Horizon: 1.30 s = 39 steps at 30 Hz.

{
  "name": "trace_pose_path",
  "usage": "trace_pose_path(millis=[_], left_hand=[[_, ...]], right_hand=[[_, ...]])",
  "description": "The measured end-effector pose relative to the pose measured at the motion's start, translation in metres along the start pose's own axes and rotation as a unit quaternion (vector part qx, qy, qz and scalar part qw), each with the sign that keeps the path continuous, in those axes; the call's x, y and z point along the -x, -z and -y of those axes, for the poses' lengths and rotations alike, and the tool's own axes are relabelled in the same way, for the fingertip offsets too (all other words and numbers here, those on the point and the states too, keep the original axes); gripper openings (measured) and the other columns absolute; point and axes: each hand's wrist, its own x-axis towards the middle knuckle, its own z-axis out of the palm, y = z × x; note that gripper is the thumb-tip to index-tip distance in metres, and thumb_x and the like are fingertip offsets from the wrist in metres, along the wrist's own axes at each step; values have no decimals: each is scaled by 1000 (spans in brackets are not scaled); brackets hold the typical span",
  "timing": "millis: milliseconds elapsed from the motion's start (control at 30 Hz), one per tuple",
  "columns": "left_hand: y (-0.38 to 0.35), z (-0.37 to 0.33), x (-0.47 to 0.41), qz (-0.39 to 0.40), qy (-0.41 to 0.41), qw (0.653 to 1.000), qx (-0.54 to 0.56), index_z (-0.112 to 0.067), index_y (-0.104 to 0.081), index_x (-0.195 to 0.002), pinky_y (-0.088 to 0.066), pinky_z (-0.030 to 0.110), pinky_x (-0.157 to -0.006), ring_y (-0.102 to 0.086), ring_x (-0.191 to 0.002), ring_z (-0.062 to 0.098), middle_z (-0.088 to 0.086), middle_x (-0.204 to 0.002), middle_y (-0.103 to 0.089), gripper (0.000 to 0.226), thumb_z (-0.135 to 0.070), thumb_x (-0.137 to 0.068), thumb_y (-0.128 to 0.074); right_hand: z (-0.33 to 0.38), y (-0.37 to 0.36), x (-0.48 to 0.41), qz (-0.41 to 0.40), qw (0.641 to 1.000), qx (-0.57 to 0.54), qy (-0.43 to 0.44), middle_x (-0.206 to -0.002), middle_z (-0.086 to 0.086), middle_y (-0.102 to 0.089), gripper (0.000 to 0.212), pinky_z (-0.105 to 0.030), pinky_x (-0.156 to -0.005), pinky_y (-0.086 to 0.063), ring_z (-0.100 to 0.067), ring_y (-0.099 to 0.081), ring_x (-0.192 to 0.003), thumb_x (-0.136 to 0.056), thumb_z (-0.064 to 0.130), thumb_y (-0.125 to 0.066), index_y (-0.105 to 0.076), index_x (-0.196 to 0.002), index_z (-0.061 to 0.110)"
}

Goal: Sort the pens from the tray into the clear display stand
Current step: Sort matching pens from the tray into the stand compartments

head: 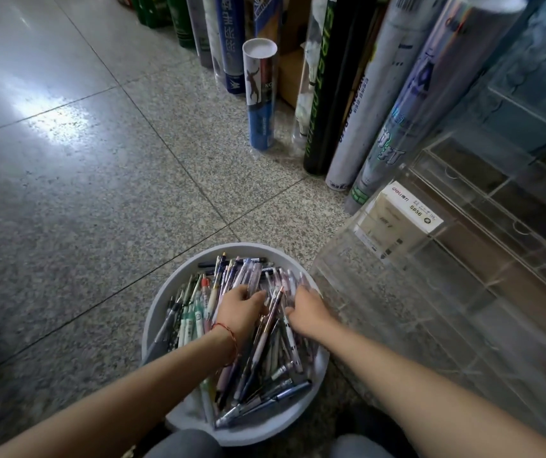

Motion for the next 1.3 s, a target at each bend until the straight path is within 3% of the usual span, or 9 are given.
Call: trace_pose_path(millis=[100, 300, 467, 567, 733, 933, 1100, 1200, 1300], left_hand=[[1, -5, 1, 31, 14, 999, 18, -10, -53, -74, -25, 21, -42, -34, -42, 10, 0, -55, -50, 23, -20, -94, -49], [1, -15, 6, 76, 14, 994, 82, -8, -54, -76, -31, 14, -36, -43, -34, 4, 3, -59, -52, 29, -19, -98, -40], [9, -21, 6, 77, -36, 994, 71, -3, -55, -74, -46, 18, -44, -58, -42, 4, 8, -67, -62, 18, -7, -92, -53], [16, -40, 8, 56, -57, 992, 94, -5, -51, -69, -43, 17, -37, -54, -37, 6, 6, -61, -62, 24, -5, -93, -50], [13, -101, 34, 64, -128, 990, 19, -13, -54, -75, -27, 8, -32, -38, -35, 1, -5, -53, -52, 14, -8, -88, -58], [-9, -207, 98, 206, -184, 961, 37, -8, -57, -76, -18, 10, -31, -24, -28, 3, -1, -49, -54, 26, -27, -92, -50], [-54, -303, 144, 228, -307, 919, 97, -3, -68, -82, -42, 18, -61, -55, -57, 16, 9, -65, -63, 26, -28, -84, -61], [-98, -347, 163, 216, -382, 893, 106, -8, -64, -80, -29, 7, -34, -38, -28, -2, -9, -35, -51, 19, -20, -91, -55], [-133, -375, 157, 138, -435, 886, 81, -2, -66, -78, -25, 13, -35, -30, -30, 1, -12, -32, -40, 25, -25, -87, -62]], right_hand=[[3, -6, -5, -15, 1000, -15, 7, -139, -16, -44, 38, -35, -96, -43, -31, -44, -125, -94, 17, -46, -44, -128, 0], [0, 3, 0, -18, 993, -112, -36, -98, -11, -60, 22, -24, -68, -34, -23, -56, -89, -91, 18, -55, -57, -111, 8], [1, 14, 4, -48, 987, -150, -12, -97, -9, -60, 10, -25, -69, -35, -21, -54, -88, -90, 19, -56, -55, -97, 11], [9, 44, 22, -41, 959, -273, 57, -78, 0, -51, 12, -29, -63, -46, -14, -50, -65, -92, 10, -54, -48, -99, 17], [26, 125, 80, -43, 879, -436, 188, -86, -8, -56, 20, -19, -50, -52, -10, -58, -52, -90, -2, -52, -50, -98, 17], [26, 232, 152, -179, 808, -479, 292, -74, -7, -58, 23, -26, -55, -55, -12, -61, -53, -89, -4, -53, -53, -93, 18], [13, 334, 205, -321, 749, -469, 340, -90, -11, -67, 23, -26, -68, -56, -17, -64, -78, -91, 5, -54, -55, -96, 27], [-3, 380, 226, -410, 728, -425, 350, -85, -8, -69, 21, -20, -67, -54, -9, -66, -74, -91, 6, -54, -55, -94, 27], [-22, 422, 242, -492, 694, -400, 340, -76, -4, -67, 22, -18, -60, -52, -3, -62, -63, -90, 2, -55, -54, -91, 25]])
